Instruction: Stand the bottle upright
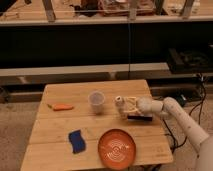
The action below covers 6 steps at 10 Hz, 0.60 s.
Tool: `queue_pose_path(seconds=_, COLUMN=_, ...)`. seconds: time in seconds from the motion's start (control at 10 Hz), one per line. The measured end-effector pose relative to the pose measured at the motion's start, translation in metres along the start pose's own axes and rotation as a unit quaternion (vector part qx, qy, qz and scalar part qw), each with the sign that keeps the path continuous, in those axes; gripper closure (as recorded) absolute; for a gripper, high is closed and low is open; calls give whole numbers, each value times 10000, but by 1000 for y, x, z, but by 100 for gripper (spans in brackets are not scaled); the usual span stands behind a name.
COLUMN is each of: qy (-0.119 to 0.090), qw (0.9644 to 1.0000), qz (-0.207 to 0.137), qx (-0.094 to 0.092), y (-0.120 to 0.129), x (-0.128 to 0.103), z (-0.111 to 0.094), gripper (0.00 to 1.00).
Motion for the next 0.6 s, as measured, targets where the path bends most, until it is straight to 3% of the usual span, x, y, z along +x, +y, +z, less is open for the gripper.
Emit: queue_pose_path(seconds=0.6, qy=38, qw=10000, qz=17, qx=28, y=1, x=0, z=-6, gripper=84)
